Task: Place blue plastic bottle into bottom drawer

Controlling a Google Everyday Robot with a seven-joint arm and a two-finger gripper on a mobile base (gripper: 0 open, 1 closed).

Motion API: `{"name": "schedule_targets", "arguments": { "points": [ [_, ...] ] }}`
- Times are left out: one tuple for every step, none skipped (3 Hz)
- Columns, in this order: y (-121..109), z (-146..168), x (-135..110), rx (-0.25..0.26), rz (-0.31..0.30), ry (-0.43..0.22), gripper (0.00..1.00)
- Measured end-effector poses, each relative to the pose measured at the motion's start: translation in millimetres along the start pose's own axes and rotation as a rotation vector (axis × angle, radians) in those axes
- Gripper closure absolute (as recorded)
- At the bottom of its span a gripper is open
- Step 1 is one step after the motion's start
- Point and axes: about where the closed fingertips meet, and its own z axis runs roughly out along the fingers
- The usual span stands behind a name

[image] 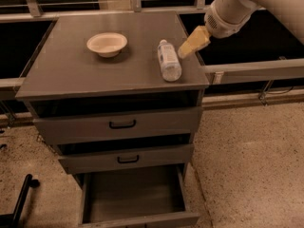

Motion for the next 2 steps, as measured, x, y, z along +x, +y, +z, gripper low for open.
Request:
{"name": "schedule_targets", "arguments": {
  "points": [
    [-2.5,6.4,-2.9,0.005,0.103,0.003,0.0],
    [-2.4,6.3,-2.9,0.005,0.104,0.003,0.0]
  ]
}}
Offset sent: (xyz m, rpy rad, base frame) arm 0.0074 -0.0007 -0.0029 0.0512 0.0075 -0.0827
